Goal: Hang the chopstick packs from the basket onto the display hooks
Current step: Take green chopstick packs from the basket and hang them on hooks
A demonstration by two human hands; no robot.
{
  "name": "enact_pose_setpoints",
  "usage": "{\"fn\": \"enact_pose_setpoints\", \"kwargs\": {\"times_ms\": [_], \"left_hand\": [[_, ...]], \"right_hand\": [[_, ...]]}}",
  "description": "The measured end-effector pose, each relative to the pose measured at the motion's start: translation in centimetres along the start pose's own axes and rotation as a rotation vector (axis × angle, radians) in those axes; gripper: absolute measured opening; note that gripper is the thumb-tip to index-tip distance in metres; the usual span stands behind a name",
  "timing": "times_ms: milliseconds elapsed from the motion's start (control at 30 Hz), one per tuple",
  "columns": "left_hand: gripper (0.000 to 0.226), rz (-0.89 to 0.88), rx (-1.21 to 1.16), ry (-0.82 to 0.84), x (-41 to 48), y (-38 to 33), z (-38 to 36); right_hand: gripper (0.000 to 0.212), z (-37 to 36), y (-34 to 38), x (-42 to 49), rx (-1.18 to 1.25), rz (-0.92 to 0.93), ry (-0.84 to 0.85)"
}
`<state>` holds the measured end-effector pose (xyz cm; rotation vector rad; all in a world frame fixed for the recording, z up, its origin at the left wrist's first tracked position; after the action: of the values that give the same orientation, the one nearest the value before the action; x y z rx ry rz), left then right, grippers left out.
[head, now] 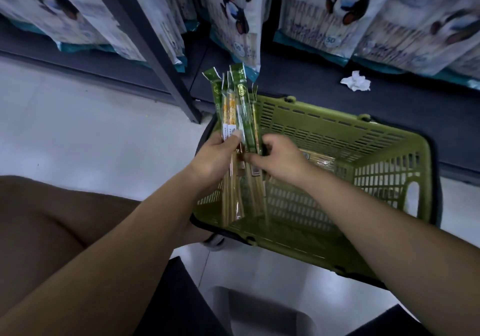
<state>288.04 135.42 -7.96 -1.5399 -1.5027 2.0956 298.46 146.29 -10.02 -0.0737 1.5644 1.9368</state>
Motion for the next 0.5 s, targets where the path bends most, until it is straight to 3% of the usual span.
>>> {"fn": "enact_pose_setpoints", "kwargs": {"times_ms": [200, 333, 433, 500], "left_hand": [[0.033, -0.107, -0.078, 0.032, -0.9, -2.1, -1.4], [0.036, -0.097, -0.228, 0.134, -2.1, -3.2, -2.5], [0.048, -0.084, -0.307, 0.194, -3.2, -5.1, -3.5], [0.036, -0.106, -0.348, 0.265, -4.2, -6.6, -4.6]], "right_hand": [[0.021, 2.2, 5.5, -1.9, -0.192, 0.154, -0.029], [0.05, 3.9, 8.2, -3.7, -0.927, 0.265, -0.174], [0.073, 5.7, 10.3, -5.3, -1.009, 0.246, -0.261], [0.075, 6.6, 11.7, -6.6, -1.046, 0.248, -0.301]]}}
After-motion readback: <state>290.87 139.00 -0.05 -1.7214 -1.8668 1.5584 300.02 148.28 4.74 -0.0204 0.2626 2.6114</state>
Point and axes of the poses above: each hand's wrist, its own x-axis towards the middle knuckle, its own z-axis out of the back of the hand, y = z × x, the point moved 5 cm from there along x, towards the middle knuckle, and after that the axes turned 3 degrees about y, right-handed, at the moved point
